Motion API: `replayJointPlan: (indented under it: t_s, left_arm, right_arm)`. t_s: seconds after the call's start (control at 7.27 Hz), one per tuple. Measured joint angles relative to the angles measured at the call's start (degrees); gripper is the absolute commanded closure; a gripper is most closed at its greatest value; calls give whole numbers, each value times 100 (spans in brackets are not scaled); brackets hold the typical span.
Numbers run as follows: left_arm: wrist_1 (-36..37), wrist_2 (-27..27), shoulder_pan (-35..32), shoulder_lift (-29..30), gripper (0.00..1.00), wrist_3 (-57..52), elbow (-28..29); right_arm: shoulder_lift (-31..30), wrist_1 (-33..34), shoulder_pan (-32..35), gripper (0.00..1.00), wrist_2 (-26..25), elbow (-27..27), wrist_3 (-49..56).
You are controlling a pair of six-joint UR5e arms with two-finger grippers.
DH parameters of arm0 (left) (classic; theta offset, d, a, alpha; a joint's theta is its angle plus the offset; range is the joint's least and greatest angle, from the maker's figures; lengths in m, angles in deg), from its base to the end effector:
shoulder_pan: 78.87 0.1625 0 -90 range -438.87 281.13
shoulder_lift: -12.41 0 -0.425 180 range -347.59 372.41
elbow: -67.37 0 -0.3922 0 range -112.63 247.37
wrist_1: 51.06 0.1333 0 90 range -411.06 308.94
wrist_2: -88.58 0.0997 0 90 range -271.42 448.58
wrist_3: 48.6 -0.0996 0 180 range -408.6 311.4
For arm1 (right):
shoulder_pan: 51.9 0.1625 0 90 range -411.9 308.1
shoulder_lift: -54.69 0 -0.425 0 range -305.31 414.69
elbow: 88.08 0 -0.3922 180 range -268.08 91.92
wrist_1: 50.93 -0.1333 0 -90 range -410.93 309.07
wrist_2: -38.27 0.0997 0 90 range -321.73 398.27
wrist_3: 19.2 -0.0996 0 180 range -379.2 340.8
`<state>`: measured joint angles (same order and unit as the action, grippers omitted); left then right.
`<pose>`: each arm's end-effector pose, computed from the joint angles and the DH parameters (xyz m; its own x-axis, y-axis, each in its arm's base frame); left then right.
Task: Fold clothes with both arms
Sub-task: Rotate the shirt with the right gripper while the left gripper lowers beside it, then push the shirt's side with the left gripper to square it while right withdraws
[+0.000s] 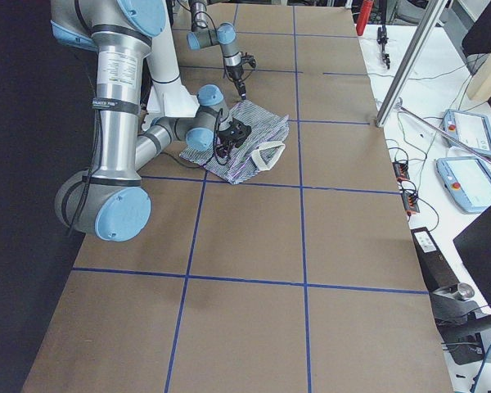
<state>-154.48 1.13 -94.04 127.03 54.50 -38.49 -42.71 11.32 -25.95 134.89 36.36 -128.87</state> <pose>0.5571 -0.2937 0.2723 0.4867 -0.3666 -0.7929 0.4173 0.8950 -0.1576 -0.3360 -0.2990 0.3812 0.3704 0.5521 0.7470 -0.5041 0.7949 -0.3376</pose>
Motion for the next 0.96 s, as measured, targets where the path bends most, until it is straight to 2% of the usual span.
replayJointPlan:
  t_s: [0.41,0.55,0.69,0.82,0.96]
  left_arm:
    - [-10,6,7,100,52,-21,157]
    - [-9,8,7,109,57,-43,199]
    - [-6,9,3,111,68,-57,216]
    - [-4,9,1,113,87,-66,216]
    - [-3,9,1,107,100,-69,214]
  right_arm:
    - [4,5,202,0,66,-71,223]
    - [7,1,237,0,96,-69,232]
    - [9,-1,296,0,168,-65,235]
    - [10,0,362,0,252,-64,236]
    - [10,2,403,0,304,-63,236]
